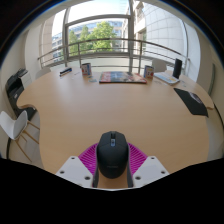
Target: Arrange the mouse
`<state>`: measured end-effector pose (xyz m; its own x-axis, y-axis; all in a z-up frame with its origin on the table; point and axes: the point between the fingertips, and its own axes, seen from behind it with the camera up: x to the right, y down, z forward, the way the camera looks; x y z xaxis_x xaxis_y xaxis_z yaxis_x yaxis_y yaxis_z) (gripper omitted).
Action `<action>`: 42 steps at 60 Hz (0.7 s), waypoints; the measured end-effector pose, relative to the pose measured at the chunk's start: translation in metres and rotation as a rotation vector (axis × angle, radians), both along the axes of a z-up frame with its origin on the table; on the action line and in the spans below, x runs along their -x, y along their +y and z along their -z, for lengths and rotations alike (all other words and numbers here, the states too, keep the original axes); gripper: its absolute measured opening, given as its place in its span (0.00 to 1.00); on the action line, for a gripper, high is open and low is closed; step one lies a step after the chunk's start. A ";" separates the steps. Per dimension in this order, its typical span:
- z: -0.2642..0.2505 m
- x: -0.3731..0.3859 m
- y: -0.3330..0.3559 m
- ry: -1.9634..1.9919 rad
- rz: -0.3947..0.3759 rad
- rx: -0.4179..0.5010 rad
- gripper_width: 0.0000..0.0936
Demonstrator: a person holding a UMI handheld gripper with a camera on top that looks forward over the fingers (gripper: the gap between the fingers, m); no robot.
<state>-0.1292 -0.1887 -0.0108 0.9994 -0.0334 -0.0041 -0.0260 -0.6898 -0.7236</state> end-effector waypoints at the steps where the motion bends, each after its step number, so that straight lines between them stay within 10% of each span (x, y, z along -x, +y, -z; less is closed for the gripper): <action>1: -0.004 0.001 0.001 0.004 -0.005 -0.005 0.41; 27: -0.303 -0.133 0.113 0.096 -0.075 -0.509 0.41; 42: -0.231 -0.401 0.202 -0.010 0.084 -0.412 0.41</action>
<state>0.2715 0.0129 0.2203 0.9933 -0.1126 -0.0249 -0.0619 -0.3386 -0.9389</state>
